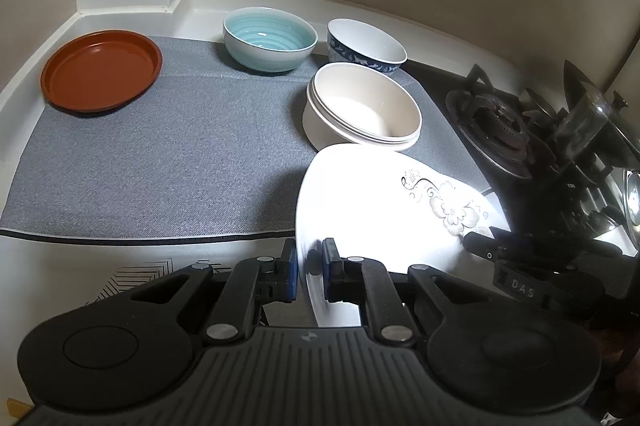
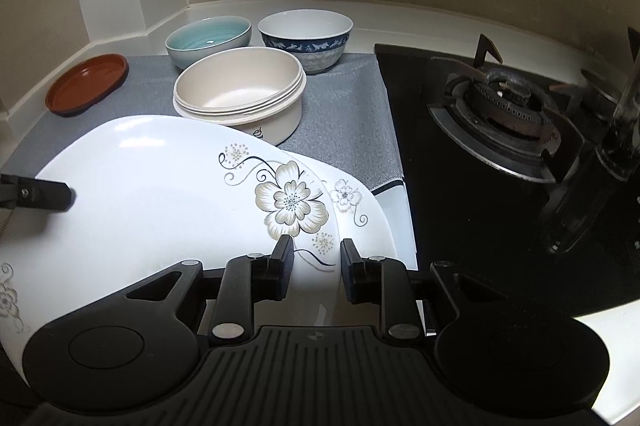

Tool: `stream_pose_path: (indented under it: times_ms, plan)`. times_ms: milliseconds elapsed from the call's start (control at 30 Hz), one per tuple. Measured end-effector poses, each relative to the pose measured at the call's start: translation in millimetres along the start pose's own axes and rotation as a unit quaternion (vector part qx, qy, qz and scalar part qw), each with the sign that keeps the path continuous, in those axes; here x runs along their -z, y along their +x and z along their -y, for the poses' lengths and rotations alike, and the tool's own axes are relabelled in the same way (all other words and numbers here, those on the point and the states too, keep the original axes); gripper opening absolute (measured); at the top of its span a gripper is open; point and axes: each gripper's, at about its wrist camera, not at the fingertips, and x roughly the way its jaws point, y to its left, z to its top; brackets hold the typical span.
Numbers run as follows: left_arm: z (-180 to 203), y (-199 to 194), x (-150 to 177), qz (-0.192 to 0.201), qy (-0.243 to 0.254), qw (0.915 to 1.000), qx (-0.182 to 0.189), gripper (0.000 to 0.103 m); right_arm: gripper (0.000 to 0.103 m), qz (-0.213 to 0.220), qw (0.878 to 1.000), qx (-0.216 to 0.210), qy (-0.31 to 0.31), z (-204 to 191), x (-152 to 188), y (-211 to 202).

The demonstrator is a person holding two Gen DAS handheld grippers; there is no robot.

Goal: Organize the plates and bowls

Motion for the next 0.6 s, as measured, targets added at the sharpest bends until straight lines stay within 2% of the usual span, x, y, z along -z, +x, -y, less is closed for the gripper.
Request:
stream_pose_path:
  times_ms: [300, 600]
  plan:
    - [2, 0, 0, -0.001, 0.003, 1.0, -0.003, 0.013, 0.027, 0.009, 0.997, 0.04, -0.064, -13, 1, -2]
    - [2, 2, 2, -0.002, 0.005, 1.0, -0.004, 0.014, 0.027, 0.009, 0.997, 0.058, -0.053, -8, 1, -6]
